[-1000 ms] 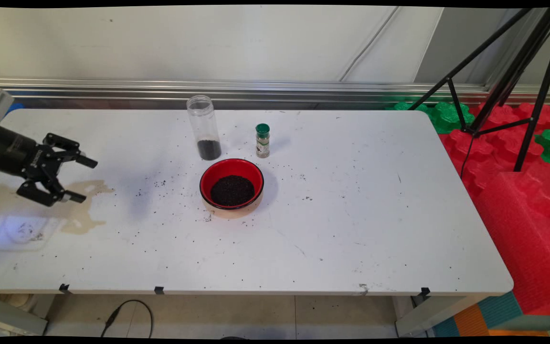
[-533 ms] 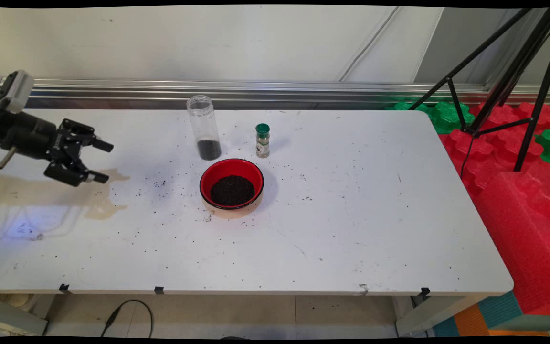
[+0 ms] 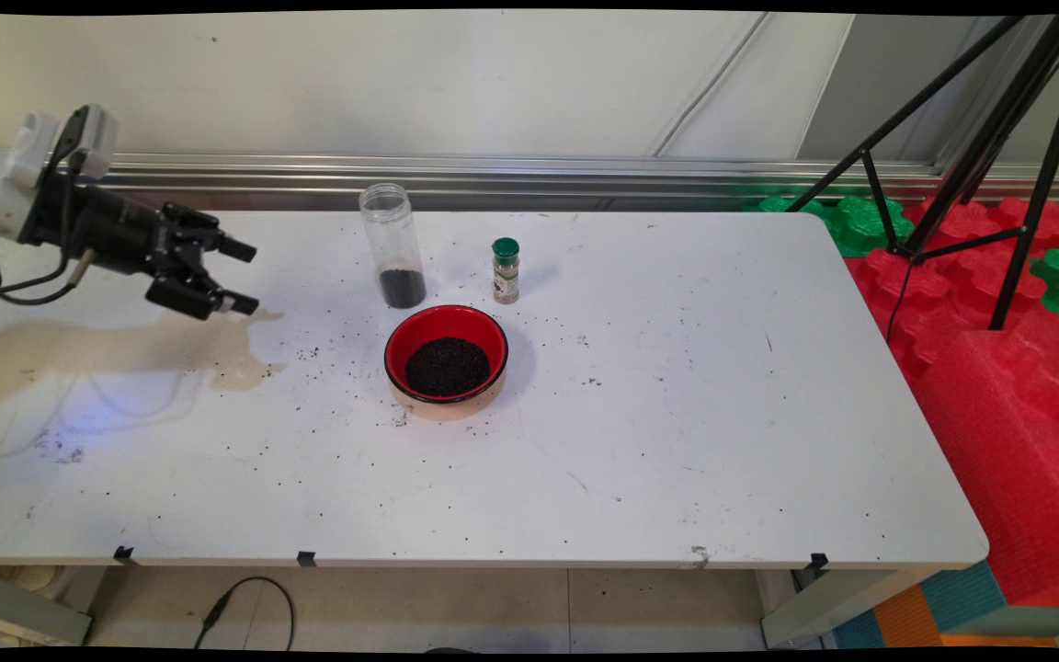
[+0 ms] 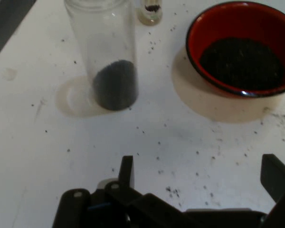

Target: Pick up the black seasoning powder from the table

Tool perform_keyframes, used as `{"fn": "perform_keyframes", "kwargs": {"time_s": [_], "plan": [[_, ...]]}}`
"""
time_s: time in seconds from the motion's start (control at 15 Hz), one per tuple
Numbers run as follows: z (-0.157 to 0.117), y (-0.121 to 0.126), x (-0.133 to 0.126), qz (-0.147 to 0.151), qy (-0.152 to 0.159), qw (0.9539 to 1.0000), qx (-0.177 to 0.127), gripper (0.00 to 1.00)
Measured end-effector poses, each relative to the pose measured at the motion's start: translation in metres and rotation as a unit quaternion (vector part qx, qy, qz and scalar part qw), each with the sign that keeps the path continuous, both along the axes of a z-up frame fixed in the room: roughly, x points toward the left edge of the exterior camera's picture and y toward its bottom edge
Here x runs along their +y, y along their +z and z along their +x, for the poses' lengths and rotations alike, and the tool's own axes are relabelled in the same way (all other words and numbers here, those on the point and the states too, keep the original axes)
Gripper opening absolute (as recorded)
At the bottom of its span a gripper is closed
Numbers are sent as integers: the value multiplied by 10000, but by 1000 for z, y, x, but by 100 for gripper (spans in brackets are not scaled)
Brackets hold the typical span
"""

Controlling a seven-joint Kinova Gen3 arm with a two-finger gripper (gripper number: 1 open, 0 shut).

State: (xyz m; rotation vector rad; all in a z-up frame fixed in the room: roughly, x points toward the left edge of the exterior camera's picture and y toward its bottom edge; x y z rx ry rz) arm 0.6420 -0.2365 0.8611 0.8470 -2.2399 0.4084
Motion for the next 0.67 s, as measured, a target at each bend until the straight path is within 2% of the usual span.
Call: {"fn": "perform_keyframes", "kwargs": {"time_s": [0.67], "plan": [[-18, -9, -57, -141, 239, 9996, 107, 100]]}}
